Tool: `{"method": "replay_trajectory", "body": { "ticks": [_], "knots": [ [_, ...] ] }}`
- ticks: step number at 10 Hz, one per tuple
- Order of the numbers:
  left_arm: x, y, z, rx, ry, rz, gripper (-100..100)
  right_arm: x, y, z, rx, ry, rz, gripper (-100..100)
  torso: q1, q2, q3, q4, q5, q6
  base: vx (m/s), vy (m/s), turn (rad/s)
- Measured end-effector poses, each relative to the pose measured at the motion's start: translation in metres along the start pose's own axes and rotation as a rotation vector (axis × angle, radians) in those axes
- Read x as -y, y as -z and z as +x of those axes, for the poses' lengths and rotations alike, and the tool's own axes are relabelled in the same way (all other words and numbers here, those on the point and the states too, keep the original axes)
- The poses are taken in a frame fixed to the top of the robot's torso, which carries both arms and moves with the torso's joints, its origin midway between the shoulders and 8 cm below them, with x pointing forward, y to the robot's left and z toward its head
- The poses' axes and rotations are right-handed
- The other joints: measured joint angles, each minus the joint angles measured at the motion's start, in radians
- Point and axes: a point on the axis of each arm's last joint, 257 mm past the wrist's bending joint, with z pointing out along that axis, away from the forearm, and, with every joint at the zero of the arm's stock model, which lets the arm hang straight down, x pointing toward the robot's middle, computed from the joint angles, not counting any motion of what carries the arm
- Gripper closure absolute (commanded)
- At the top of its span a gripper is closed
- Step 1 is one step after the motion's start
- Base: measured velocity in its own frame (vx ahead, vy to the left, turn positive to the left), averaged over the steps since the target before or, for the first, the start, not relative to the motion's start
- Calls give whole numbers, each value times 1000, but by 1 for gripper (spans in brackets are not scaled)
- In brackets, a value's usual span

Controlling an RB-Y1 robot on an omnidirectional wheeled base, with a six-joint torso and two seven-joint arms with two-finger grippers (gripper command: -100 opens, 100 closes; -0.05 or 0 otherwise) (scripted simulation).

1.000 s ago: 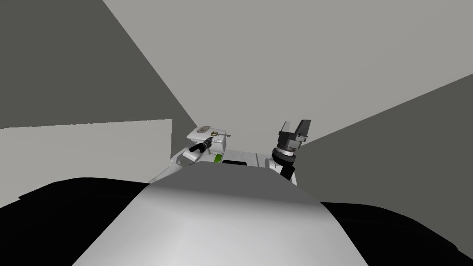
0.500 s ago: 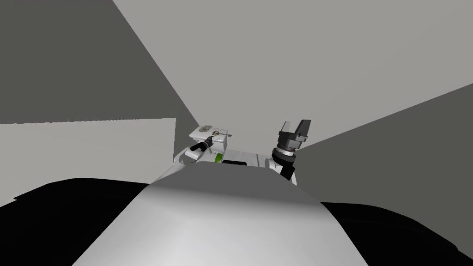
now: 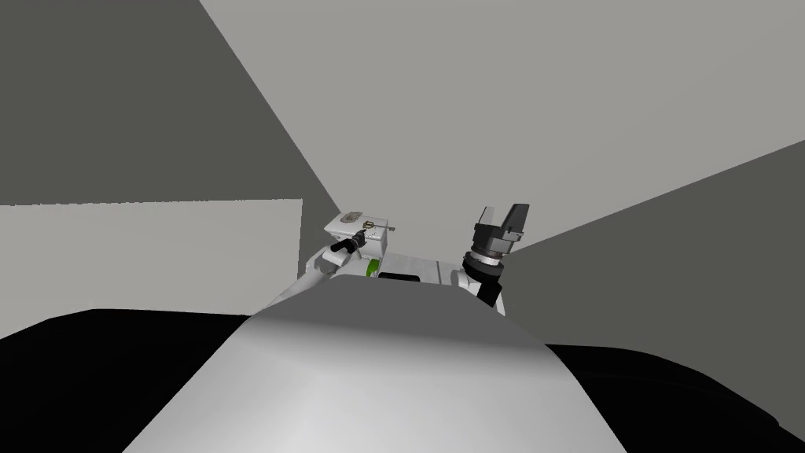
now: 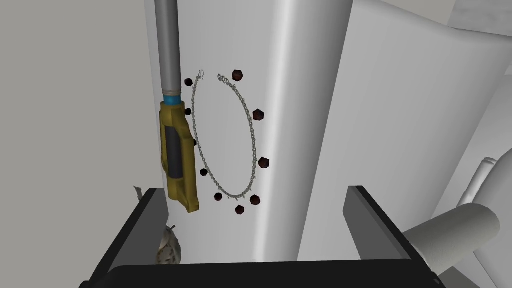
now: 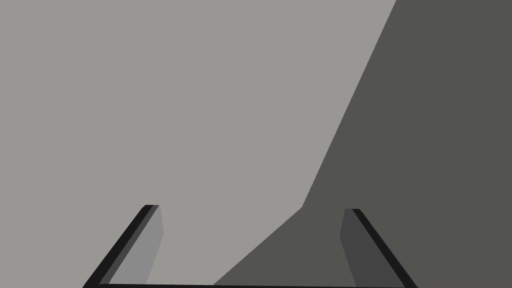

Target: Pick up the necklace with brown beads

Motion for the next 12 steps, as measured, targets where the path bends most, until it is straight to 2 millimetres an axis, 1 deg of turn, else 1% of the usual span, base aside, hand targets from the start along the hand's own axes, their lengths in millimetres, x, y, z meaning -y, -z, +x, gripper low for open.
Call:
{"method": "replay_trajectory", "body": {
  "ticks": [1, 2, 4, 5, 6, 7, 8, 9, 10, 11, 12],
  "knots": [
    [5, -8, 0, -5, -1, 5, -100, 0, 0, 0, 0, 0, 0, 0, 0, 0, 0, 0, 0, 0, -28, 1, -13],
    [3, -13, -5, 2, -1, -1, -100, 0, 0, 0, 0, 0, 0, 0, 0, -2, -1, 0, 0, 0, -56, -2, 36],
    [8, -27, 2, -15, 2, 2, -100, 0, 0, 0, 0, 0, 0, 0, 0, -1, 0, 0, 0, 0, -42, 0, 3],
    [8, -33, -1, -8, 1, -3, -100, 0, 0, 0, 0, 0, 0, 0, 0, -2, -1, 0, 0, 0, -46, -2, 21],
    [9, -41, 5, -20, 5, -4, -100, 0, 0, 0, 0, 0, 0, 0, 0, -2, -1, 0, 0, 0, -60, -1, 13],
    [14, -47, 7, -24, 3, -2, -100, 0, 0, 0, 0, 0, 0, 0, 0, -1, 0, 0, 0, 0, -34, 1, -11],
    [17, -54, 5, -18, 1, -3, -100, 0, 0, 0, 0, 0, 0, 0, 0, -2, -1, 0, 0, 0, -7, 0, -2],
    [16, -57, 2, -12, 1, -7, -100, 0, 0, 0, 0, 0, 0, 0, 0, -3, -2, -1, 0, 0, -57, -5, 54],
    [19, -64, 11, -24, 3, -6, -100, 0, 0, 0, 0, 0, 0, 0, 0, -1, -1, 0, 0, 0, -79, 0, -1],
    [23, -69, 12, -28, 0, -3, -100, 0, 0, 0, 0, 0, 0, 0, 0, 0, 0, 0, 0, 0, -36, 2, -24],
    [26, -74, 8, -23, -1, -5, -100, 0, 0, 0, 0, 0, 0, 0, 0, -2, -1, 0, 0, 0, -32, 1, -9]
  ]
}}
